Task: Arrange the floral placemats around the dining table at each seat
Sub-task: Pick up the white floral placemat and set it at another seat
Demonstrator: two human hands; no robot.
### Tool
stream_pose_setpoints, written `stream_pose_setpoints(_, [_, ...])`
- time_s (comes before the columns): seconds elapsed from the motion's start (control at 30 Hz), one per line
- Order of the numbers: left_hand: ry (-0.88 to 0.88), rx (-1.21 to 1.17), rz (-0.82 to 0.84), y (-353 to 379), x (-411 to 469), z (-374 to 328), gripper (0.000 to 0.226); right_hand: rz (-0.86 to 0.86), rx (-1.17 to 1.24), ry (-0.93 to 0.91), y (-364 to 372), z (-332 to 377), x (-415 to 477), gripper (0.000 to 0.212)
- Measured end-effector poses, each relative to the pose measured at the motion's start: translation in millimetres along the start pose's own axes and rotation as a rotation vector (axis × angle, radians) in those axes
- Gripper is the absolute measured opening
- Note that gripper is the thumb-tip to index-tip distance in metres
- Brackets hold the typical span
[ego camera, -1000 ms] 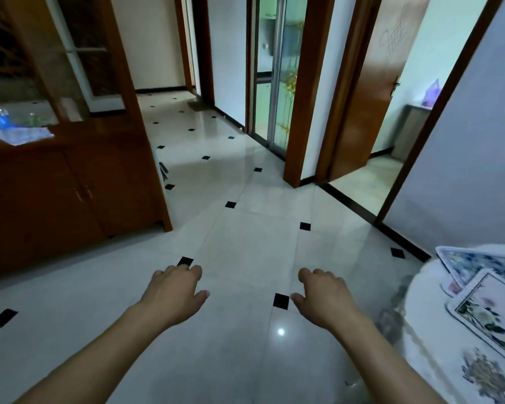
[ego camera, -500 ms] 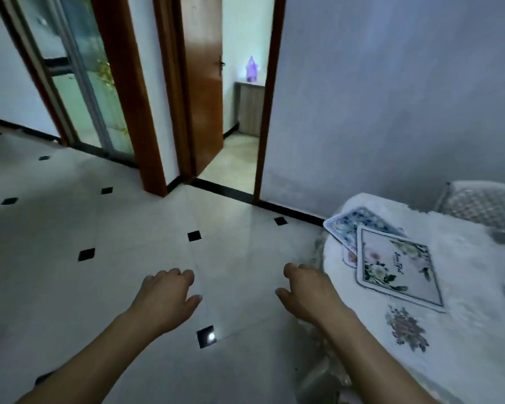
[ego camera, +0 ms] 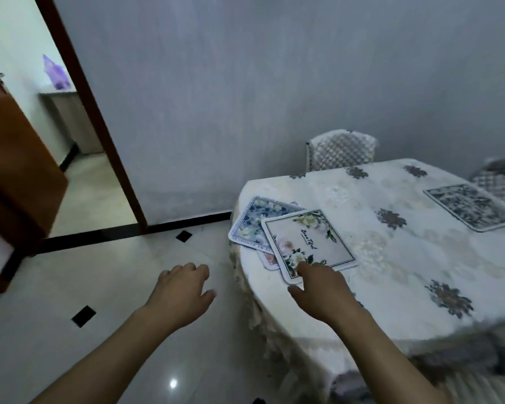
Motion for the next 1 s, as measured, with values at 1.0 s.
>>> stream_pose_setpoints(1.0, [0.899,0.248,0.324,53.5,440.4,-134.6,0.035,0.055,0.487,0.95,64.1,-142.4,192.7,0.023])
Point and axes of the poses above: each hand's wrist, its own x-axis towards the middle knuckle, its own y-axis out of the palm, z = x × y, the point moved 8 cm from there along x, towards the middle knuckle, and after that the axes turned 12 degrees about z, right-handed, at the moved point
